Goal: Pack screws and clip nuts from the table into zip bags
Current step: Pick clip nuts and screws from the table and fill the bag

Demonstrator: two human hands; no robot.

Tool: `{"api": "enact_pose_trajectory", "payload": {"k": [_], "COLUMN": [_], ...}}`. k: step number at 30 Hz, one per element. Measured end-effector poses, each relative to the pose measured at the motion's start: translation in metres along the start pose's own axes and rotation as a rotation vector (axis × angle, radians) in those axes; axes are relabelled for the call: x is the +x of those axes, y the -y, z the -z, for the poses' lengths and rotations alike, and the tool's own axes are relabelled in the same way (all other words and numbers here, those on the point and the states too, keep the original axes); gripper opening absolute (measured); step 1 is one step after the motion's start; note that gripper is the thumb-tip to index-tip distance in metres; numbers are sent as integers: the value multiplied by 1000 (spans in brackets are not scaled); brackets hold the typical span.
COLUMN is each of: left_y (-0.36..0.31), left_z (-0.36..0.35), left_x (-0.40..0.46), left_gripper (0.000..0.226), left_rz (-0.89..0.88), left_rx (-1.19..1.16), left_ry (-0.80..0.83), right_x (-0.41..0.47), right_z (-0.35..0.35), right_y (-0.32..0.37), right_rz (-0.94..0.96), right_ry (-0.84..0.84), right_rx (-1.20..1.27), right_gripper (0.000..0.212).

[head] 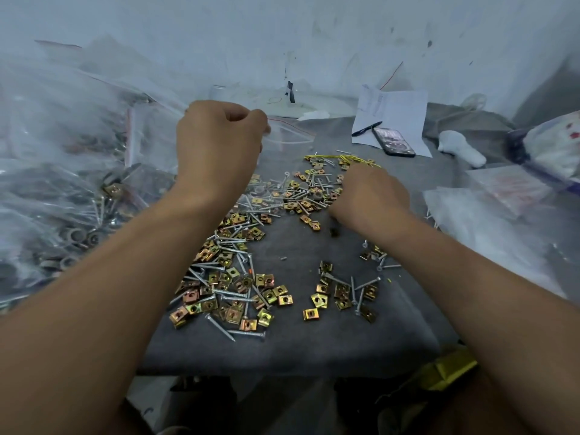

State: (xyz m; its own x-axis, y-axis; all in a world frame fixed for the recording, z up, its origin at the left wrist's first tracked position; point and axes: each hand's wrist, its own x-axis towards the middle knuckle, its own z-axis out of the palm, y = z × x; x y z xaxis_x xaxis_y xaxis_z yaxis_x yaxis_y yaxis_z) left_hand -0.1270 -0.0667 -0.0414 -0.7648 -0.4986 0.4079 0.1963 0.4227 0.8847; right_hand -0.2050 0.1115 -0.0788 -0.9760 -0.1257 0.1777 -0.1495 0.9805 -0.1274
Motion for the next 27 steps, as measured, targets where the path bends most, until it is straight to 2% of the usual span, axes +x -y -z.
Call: {"api": "enact_pose_trajectory", "payload": {"k": [5, 10, 12, 16, 18, 19, 22, 27], "left_y": [1, 1, 0, -4, -7, -8, -13, -16], "left_z": [2, 3, 2, -2, -6, -9, -14, -14], "left_x": [1, 0, -2, -6, -9, -10, -15, -19], "left_gripper": [25, 24, 24, 24, 23, 23, 21, 26], "left_rz": [12, 5, -27, -95, -119, -132, -152, -117], "left_rx": [-15, -6, 14, 76, 103, 116, 119, 30], "left_ry": [-6, 49, 84, 141, 170, 184, 227, 281], "right_x": [1, 0, 1, -3, -7, -8, -13, -19], "right_z": [0, 7, 21, 53, 60, 61, 64, 62], "right_y": [-8, -11, -21, -38, -38, -37, -34, -31], "right_rz": [11, 76, 138, 314, 340, 348, 399, 524], "right_ry": [67, 166, 158, -64, -50, -38, -38, -156], "right_rx": [56, 149, 387, 1222, 1545, 1622, 1649, 1352], "right_gripper": [34, 42, 36, 18, 11, 10, 10, 3]}}
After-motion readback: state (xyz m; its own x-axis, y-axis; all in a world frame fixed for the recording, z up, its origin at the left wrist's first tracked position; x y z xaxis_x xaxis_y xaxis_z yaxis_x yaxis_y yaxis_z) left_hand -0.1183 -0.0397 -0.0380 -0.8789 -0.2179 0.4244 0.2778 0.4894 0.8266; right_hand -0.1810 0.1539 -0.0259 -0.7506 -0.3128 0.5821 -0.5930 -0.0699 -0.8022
